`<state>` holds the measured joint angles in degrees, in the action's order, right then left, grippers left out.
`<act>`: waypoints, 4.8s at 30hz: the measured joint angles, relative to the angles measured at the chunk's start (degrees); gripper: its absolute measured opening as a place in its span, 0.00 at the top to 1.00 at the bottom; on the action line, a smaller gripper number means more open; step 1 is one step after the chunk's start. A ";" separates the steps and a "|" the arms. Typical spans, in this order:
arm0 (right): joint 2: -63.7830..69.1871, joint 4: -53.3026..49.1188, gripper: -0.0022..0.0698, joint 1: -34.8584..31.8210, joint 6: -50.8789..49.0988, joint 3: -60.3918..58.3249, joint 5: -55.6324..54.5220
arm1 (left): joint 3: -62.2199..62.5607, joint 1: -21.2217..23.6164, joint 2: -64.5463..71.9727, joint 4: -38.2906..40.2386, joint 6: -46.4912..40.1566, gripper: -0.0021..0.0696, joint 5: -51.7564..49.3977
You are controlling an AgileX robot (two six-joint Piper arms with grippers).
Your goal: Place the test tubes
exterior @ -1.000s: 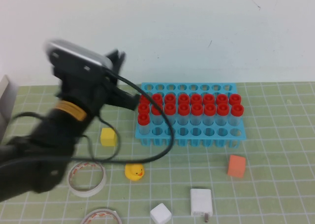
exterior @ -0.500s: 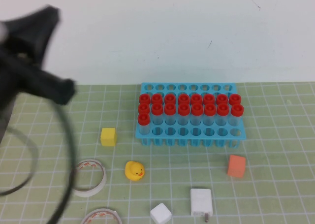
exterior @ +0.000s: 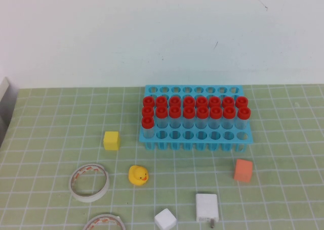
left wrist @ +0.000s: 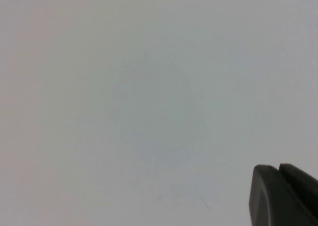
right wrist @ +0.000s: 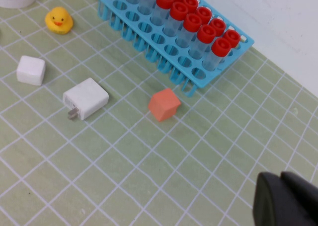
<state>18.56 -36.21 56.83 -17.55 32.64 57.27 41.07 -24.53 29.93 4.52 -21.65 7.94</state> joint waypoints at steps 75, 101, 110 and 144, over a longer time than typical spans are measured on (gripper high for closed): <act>0.00 0.00 0.97 0.00 0.00 0.00 0.00 | -42.15 19.29 -30.62 3.80 5.74 0.97 -14.64; 0.00 0.00 0.97 0.00 0.00 0.00 0.00 | -42.03 22.07 -30.62 3.43 12.91 0.97 -26.17; 0.00 0.00 0.97 0.00 0.00 0.00 0.00 | -42.03 22.07 -30.62 -1.10 18.07 0.97 -26.17; 0.00 0.00 0.97 -0.24 0.00 0.00 -0.10 | -42.03 22.07 -30.72 -2.75 19.33 0.97 -26.17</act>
<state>18.56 -36.21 56.59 -17.55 32.64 57.17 -0.97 -2.46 -0.79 1.76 -2.32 -18.22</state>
